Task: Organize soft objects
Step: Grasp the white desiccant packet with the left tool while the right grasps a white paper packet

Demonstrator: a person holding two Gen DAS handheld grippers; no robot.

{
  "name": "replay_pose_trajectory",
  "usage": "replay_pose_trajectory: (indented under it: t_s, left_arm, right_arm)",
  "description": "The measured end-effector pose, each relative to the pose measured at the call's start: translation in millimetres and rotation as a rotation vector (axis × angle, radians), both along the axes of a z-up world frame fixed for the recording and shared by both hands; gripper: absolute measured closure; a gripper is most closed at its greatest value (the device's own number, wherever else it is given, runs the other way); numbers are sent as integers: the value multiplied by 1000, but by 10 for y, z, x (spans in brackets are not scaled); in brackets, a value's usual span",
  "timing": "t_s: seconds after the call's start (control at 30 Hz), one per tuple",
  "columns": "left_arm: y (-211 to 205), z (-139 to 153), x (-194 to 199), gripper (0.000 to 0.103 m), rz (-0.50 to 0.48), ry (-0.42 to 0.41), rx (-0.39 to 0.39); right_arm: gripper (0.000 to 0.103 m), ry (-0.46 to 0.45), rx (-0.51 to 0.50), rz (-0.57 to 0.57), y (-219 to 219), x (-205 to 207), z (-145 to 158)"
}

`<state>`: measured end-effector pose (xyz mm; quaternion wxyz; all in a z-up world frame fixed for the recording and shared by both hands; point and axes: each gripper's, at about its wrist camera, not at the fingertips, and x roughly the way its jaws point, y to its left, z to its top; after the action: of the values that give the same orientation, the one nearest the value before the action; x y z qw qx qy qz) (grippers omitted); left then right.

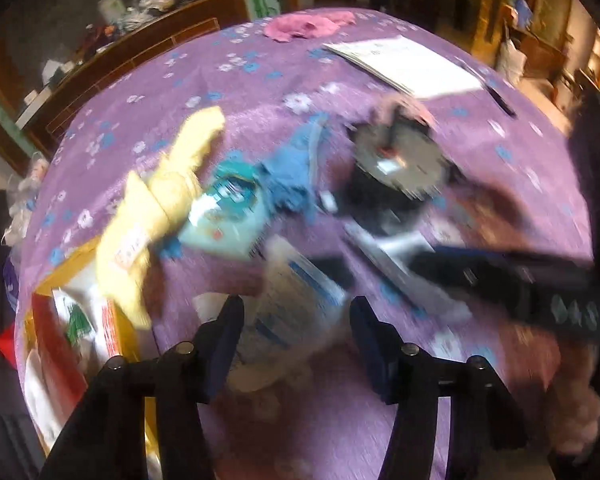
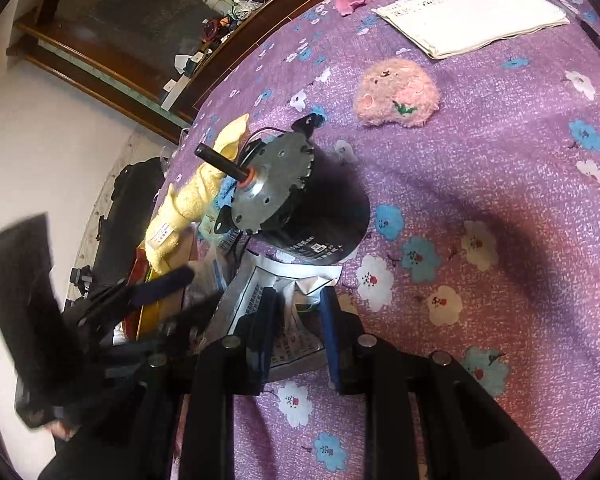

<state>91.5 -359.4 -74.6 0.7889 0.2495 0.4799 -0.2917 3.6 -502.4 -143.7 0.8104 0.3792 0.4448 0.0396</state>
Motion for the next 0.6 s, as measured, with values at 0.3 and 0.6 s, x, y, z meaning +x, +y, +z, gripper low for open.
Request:
replay_pose_trajectory:
  t_s: [0.3,0.6]
  left_arm:
    - [-66,-49,10,28,-5,9,10]
    - [91,-33,-213,61,68,16,-16]
  right_arm:
    - [82,-2,8,-3,-40,-23,-3]
    - [82,-15,14,1,-49,-36,12]
